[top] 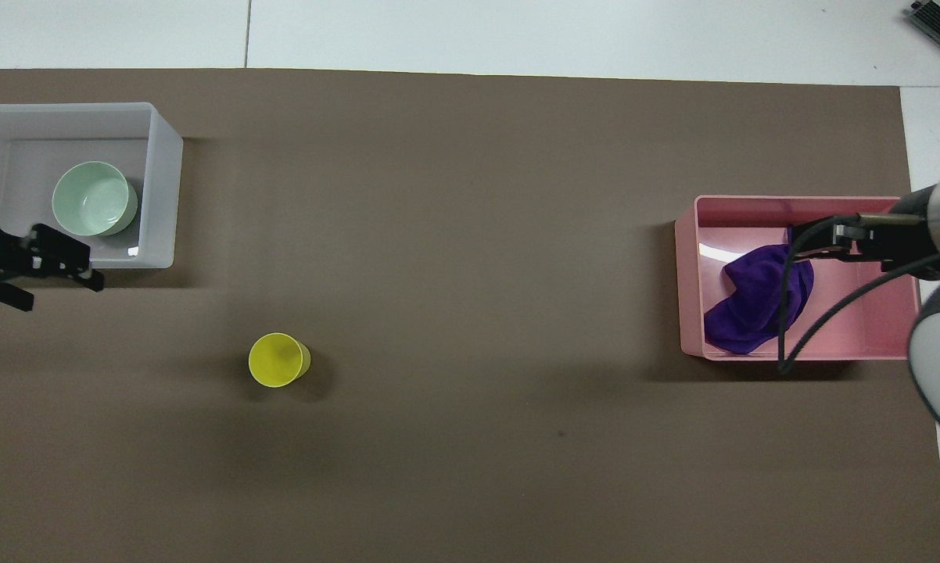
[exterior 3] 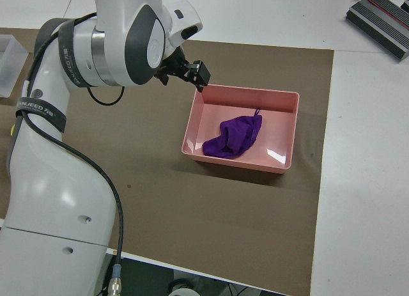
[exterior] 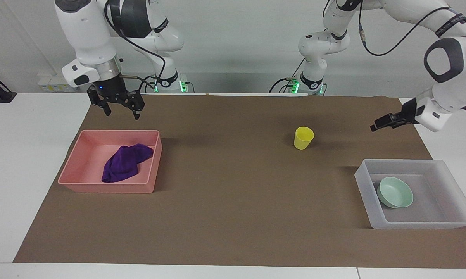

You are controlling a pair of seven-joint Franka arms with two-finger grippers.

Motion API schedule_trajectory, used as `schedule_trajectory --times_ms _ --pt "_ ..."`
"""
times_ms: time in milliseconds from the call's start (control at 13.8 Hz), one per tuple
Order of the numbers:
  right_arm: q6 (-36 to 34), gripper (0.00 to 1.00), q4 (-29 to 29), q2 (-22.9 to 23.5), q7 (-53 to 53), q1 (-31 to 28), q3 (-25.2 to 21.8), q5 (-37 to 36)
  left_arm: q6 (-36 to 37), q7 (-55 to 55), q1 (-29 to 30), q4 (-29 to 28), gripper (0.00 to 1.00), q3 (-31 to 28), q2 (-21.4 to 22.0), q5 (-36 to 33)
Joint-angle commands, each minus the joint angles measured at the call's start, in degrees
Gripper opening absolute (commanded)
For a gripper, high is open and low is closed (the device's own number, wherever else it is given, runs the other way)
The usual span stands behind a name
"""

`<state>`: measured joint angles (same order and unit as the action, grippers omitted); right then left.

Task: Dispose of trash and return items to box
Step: 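Open both grippers and draw them back from the boxes, then reach the left gripper to the yellow cup and grasp it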

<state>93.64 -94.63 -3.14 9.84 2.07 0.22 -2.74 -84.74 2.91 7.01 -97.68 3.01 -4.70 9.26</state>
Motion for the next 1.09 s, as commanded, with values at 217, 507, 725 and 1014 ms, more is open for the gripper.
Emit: schedule_trajectory --times_ms 217,507,725,1014 --pt "-8.48 1.00 5.34 -0.90 -3.78 -1.36 -0.92 2.12 -22.35 3.84 -12.70 -35.35 1.00 -0.81 17.88 5.33" --pt "-7.50 1.00 1.29 -3.10 -4.65 -1.45 -1.01 1.95 -37.85 9.40 -17.38 -41.97 0.96 -0.81 13.85 5.24" --pt "-7.42 1.00 1.20 -3.10 -6.15 -2.07 -1.10 1.95 -38.56 9.40 -16.59 -41.53 0.69 -0.90 13.49 5.24" --pt "-6.98 1.00 0.85 -3.19 -6.41 -2.59 -1.10 1.86 -38.92 9.75 -16.59 -41.10 0.00 -0.90 11.38 5.24"
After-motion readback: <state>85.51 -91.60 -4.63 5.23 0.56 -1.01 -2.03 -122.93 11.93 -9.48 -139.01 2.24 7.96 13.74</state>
